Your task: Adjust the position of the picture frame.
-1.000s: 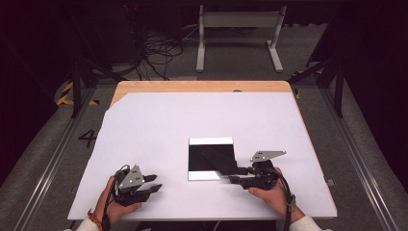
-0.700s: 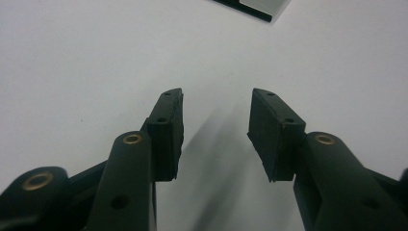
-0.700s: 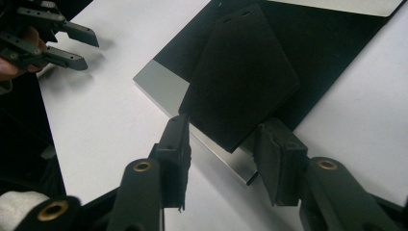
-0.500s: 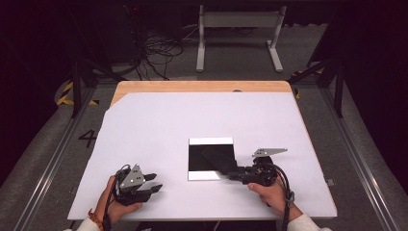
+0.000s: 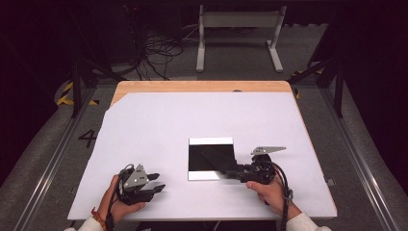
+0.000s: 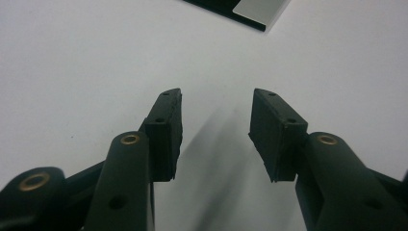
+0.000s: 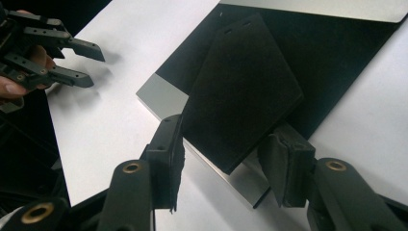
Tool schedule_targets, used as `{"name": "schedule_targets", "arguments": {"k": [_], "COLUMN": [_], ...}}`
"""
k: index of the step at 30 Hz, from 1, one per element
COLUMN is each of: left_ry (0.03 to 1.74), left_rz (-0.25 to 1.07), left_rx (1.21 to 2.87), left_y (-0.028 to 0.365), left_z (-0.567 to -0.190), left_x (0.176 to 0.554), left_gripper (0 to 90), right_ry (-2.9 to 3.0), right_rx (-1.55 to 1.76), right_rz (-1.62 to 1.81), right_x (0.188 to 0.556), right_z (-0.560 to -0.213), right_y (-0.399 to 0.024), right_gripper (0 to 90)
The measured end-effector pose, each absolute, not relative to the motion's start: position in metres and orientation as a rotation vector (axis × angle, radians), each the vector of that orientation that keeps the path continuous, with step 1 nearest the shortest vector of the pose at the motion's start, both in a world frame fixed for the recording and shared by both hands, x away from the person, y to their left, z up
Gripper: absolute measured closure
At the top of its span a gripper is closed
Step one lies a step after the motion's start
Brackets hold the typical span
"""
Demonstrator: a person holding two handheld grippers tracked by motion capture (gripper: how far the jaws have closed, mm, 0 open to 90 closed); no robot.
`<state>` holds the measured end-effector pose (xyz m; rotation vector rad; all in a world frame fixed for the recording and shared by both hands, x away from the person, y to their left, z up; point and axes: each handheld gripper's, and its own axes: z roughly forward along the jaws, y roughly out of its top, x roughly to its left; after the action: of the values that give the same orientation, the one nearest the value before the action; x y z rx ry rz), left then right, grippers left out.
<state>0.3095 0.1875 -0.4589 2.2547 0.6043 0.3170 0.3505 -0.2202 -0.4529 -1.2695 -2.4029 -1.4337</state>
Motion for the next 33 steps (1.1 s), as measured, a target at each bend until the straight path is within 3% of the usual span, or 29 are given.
{"name": "schedule_targets", "arguments": {"k": [13,33], "left_ry": [0.572,0.496], "left_rz": [0.326,0.311], "left_rx": [2.224,2.234], "left_y": [0.171,0.139], "left_z": [-0.451,-0.444], "left_x": [0.321,0.344], "left_gripper": [55.4,52.8], "right_ry": [-2.328,-2.270], "right_rx": [-1.278,-1.291], "right_rz": [-1.454,-1.446], "right_x": [0.362,0.373], "right_z": [-0.457,-0.462], "right_y": [-0.220,-0.216], "right_gripper": [43.0,44.3]}}
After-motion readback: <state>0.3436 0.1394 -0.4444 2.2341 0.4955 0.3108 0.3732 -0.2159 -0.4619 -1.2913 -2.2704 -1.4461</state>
